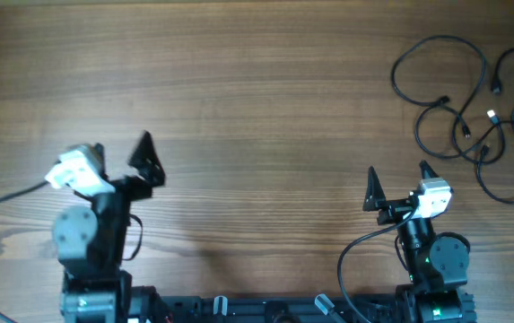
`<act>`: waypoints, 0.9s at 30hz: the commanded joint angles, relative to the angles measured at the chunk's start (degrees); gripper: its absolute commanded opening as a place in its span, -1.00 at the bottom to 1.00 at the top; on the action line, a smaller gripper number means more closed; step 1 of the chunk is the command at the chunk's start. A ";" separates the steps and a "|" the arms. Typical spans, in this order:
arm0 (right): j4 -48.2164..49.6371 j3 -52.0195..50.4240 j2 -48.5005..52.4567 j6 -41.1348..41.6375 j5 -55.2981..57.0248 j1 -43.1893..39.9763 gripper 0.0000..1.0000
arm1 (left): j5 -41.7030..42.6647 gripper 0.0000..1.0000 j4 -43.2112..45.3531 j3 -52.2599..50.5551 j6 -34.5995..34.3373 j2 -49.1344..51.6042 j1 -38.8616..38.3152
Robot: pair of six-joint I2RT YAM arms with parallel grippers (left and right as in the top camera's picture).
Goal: Untangle cables
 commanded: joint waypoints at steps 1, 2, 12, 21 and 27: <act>0.13 -0.02 -0.15 0.39 -0.28 0.17 1.00 | 0.87 1.00 6.05 -8.63 10.40 -7.48 -3.67; 0.13 -0.02 -0.15 0.39 -0.28 0.17 0.99 | 0.85 1.00 8.02 -11.34 11.78 -9.38 -4.15; 0.13 -0.02 -0.15 0.39 -0.28 0.17 1.00 | -1.49 1.00 8.41 -22.34 12.15 -24.83 -6.16; 0.13 -0.02 -0.15 0.39 -0.28 0.17 0.99 | -1.46 1.00 2.23 -24.57 11.56 -25.11 -6.14; 0.13 -0.02 -0.15 0.42 -0.28 0.17 0.99 | -1.49 0.99 2.23 -24.59 11.56 -25.09 -6.14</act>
